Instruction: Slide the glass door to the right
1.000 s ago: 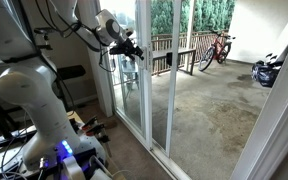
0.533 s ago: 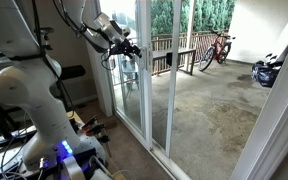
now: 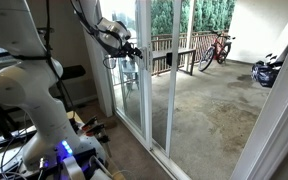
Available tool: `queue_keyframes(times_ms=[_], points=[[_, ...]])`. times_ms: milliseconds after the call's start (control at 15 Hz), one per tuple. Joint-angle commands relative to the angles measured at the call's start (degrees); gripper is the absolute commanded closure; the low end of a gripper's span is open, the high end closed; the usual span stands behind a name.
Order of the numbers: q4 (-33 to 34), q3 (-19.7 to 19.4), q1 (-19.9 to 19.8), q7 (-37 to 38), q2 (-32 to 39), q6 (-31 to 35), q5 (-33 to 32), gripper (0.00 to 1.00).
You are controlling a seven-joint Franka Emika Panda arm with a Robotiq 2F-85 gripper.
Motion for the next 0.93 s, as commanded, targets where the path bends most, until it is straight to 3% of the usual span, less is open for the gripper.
queue_keyframes(times_ms=[0,67,333,867], points=[[3.63,0.36,1.68,7.86,6.95,-4.02,-9.68,0.00],[1.43,0.06,0.61,4.04,2.86,-1.61,-5.21,0.00],[2.99,0.08,1.52,5.72,6.50,-3.16,-7.47,0.00],[3.16,0.08,1.53,5.72,6.63,-3.16,-7.47,0.00]])
